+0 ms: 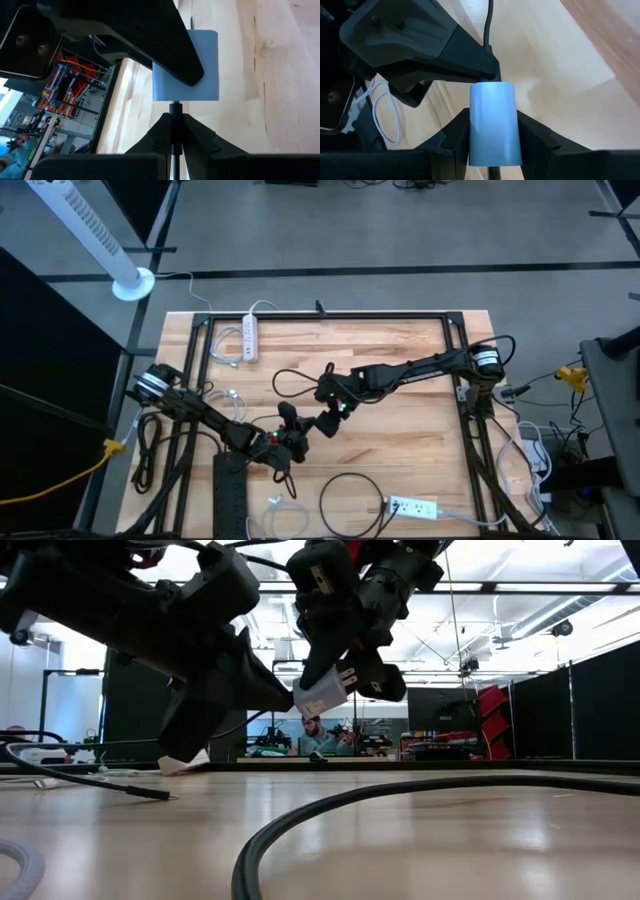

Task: Plug in charger cables
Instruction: Insert the black charger cable into the white charger adapter, then insert the white charger adapter into the top white outlet extension

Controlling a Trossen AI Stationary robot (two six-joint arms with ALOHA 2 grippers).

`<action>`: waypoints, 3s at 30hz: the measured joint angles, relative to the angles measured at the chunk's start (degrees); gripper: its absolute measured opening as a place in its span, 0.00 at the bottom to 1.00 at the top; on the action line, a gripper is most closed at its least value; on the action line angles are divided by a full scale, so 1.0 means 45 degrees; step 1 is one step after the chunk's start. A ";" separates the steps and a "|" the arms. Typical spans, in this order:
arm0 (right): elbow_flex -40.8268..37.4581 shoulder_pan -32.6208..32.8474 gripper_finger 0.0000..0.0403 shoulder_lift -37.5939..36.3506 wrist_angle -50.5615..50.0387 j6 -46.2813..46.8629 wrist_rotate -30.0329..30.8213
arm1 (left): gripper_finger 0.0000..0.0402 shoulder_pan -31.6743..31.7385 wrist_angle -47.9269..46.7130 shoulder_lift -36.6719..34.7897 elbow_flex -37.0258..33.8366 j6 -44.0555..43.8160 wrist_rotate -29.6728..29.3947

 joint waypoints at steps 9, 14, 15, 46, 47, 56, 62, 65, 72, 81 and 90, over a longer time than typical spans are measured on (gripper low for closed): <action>0.0044 -0.0096 0.29 -0.0229 -0.0221 -0.0634 0.1632 | 0.25 -0.0252 -0.0668 -0.0736 0.0010 -0.0562 -0.0239; 0.0043 -0.0029 0.29 -0.0695 -0.0384 -0.1605 0.1749 | 0.34 -0.0902 -0.2449 -0.2046 -0.0010 -0.1170 -0.0890; 0.0042 -0.0040 0.29 -0.0865 -0.0419 -0.1807 0.1774 | 0.35 -0.1072 -0.3182 -0.2430 -0.0014 -0.1510 -0.1257; -0.2077 -0.0510 0.29 0.0092 0.6800 -1.0203 0.5902 | 0.29 -0.1511 -0.9633 -1.1374 -0.2909 -0.8508 -0.3794; -0.2362 -0.0314 0.29 0.0133 0.7417 -1.0543 0.5879 | 0.29 -0.1487 -0.9622 -1.1370 -0.2909 -0.8592 -0.3991; -0.4499 0.0125 0.29 0.0077 0.9783 -1.0748 0.4795 | 0.26 -0.1432 -0.9519 -1.1295 -0.2909 -0.9602 -0.5915; -0.4714 0.0407 0.29 0.0002 0.9806 -1.0934 0.4726 | 0.28 -0.1302 -0.9565 -1.0834 -0.2965 -0.9998 -0.5897; -0.4545 0.0418 0.29 0.0001 0.9878 -1.0619 0.4723 | 0.29 -0.1166 -0.9588 -1.0524 -0.2977 -1.0414 -0.5886; -0.4507 0.0614 0.29 -0.0027 1.0537 -0.9493 0.4485 | 0.26 0.0251 -0.9983 -1.0183 -0.2977 -1.0481 -0.4501; -0.3708 0.1162 0.29 -0.0052 1.0402 -0.9308 0.1726 | 0.26 0.3196 -0.8199 -0.8902 -0.3149 -0.5565 -0.0072; -0.2084 0.1876 0.29 -0.0769 0.5622 -1.0355 0.3827 | 0.27 0.3216 -0.3050 -0.8769 -0.3570 -0.0561 0.7255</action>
